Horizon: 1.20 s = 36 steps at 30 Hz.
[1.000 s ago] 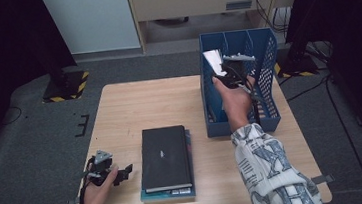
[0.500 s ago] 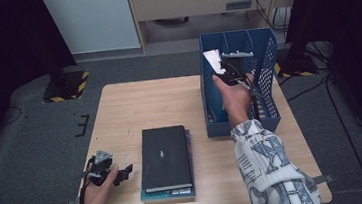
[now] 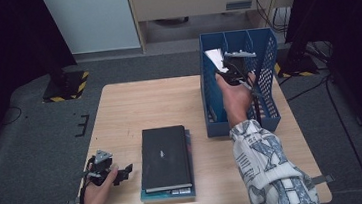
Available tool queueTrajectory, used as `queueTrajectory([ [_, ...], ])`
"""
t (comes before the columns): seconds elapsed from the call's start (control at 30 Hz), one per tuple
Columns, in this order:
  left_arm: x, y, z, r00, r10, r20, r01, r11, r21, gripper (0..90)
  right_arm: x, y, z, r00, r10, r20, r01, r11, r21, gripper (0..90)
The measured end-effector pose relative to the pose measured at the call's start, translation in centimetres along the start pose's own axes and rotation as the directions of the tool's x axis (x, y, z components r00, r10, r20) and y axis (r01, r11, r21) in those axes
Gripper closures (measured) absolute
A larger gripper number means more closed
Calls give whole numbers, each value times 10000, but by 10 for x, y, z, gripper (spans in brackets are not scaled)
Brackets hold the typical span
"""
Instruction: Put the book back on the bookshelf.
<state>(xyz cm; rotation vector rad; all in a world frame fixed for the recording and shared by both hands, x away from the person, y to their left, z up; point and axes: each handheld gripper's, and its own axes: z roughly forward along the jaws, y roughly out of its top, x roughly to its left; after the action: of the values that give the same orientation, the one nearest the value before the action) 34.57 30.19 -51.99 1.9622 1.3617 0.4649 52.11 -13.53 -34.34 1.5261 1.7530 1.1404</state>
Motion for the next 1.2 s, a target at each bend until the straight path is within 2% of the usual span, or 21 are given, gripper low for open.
queueTrajectory([
  [0.13, 0, 0, 0, 10000, -4, 3, 4, 10000, 4, 93, 0, 4, 0, 10000, 72, 57, -72, 9999, -143, 606],
  [0.33, 0, 0, 0, 10000, 12, 1, -12, 10000, 3, 93, 1, 16, 1, 9996, -74, 263, 88, 9984, -554, 606],
  [0.6, 1, 0, 0, 10000, -34, -3, 34, 10000, -22, 94, -5, 14, 16, 9987, 300, 410, -278, 9983, -520, 606],
  [0.77, 1, 0, 0, 10000, -37, -9, 37, 10000, -13, 94, -5, 13, 23, 9980, 294, 552, -262, 9980, -574, 605],
  [0.97, 1, 0, 0, 10000, -26, -4, 26, 10000, -23, 93, -2, 14, 27, 9976, 439, 530, -407, 9973, -603, 605],
  [1.2, 1, 0, 0, 10000, -24, 0, 24, 10000, -41, 93, 10, 9, 31, 9983, 161, 552, -122, 9974, -710, 601],
])
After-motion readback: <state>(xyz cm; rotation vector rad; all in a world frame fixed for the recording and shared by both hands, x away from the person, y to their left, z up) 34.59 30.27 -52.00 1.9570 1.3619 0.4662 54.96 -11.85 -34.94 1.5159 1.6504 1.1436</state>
